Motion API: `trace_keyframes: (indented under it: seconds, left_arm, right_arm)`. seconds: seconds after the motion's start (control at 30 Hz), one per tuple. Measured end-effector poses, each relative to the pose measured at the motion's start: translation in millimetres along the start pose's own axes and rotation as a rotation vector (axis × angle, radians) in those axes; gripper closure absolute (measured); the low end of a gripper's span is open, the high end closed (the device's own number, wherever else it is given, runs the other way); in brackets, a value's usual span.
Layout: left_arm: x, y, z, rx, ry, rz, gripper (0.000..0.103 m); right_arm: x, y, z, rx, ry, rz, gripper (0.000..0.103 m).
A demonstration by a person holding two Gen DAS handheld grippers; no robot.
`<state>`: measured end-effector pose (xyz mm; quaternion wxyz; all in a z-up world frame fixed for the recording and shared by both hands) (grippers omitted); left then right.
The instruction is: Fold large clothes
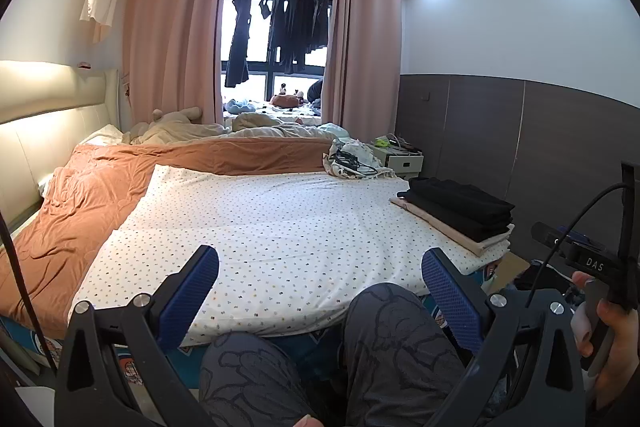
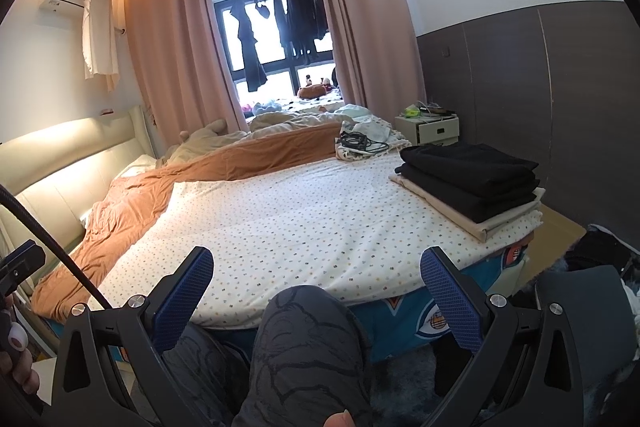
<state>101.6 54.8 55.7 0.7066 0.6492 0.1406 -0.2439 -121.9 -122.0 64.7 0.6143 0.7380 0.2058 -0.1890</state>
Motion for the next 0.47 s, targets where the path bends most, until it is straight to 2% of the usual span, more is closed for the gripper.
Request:
trace_keyframes:
  seconds: [0.47]
  left_arm:
    - [-26.6, -15.8, 8.2, -0.003, -0.002, 0.028, 0.000]
  right_arm:
    - [-19.1, -23.6, 12.9, -0.020, 0.016, 0.001, 0.000]
Point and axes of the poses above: each gripper's, at about its wrist camera, not at the fingertips, and x roughly the way its jaws point, z to its right, y to its top, the point moved 7 cm from there along x, roughly the way its jaws point, and after that the axes turned 14 degrees about -z, right-handed, at the moved point
